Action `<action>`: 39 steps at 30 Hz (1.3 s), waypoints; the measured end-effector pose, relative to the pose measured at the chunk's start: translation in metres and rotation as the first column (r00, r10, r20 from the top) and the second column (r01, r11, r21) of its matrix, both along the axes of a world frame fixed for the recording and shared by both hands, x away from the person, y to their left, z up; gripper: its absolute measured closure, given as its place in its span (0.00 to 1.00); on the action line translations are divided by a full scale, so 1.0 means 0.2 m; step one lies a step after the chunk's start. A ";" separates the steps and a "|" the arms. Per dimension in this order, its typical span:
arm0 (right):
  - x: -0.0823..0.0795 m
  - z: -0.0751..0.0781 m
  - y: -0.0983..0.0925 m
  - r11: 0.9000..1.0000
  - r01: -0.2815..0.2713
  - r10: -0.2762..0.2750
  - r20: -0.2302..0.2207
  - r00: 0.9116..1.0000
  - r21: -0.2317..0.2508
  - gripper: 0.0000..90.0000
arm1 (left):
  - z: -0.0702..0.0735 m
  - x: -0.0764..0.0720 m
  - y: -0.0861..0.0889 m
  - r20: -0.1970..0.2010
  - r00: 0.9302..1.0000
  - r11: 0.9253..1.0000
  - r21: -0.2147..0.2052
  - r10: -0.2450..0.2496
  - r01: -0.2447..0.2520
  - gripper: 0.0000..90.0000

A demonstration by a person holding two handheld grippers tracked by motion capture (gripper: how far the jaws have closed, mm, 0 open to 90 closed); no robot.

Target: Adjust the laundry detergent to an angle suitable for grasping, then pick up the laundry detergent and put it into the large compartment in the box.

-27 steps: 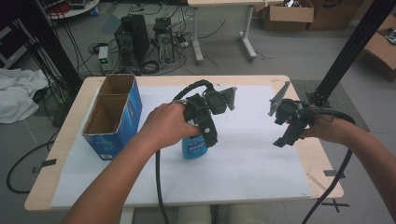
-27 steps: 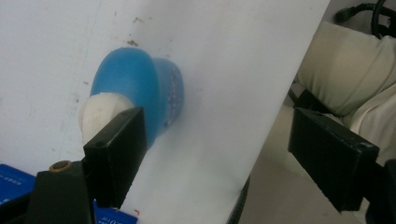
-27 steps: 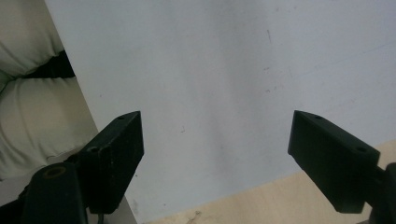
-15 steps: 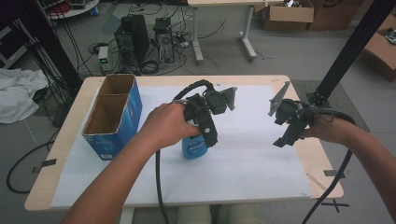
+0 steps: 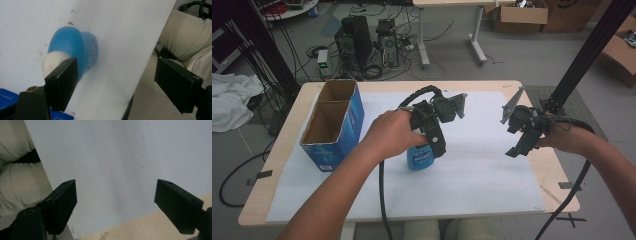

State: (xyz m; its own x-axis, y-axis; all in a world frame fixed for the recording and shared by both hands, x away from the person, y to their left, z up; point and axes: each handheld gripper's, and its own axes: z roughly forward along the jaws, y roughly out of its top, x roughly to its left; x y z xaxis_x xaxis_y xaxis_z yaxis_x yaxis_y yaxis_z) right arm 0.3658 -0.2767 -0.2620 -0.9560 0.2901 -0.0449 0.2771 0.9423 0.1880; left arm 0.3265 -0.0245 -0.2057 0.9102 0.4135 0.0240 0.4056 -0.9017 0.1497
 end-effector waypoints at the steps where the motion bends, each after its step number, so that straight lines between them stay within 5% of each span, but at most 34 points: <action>1: 0.00 0.00 0.00 1.000 0.000 0.000 0.000 1.000 0.000 0.20 | 0.00 0.00 0.00 0.002 1.000 1.000 -0.001 0.002 -0.002 0.23; 18: 0.02 0.00 0.01 1.000 -0.004 0.004 -0.004 1.000 -0.007 0.20 | 0.05 0.06 0.05 0.034 0.998 0.999 -0.005 0.047 -0.047 0.21; 28: 0.03 -0.01 0.01 1.000 -0.003 0.003 -0.008 1.000 -0.011 0.21 | 0.08 0.17 0.12 0.046 0.994 0.995 -0.012 0.097 -0.097 0.21; 39: 0.03 0.00 0.02 1.000 -0.002 0.002 -0.010 1.000 -0.009 0.21 | 0.05 0.28 0.12 0.030 0.999 0.999 -0.026 0.038 -0.037 0.21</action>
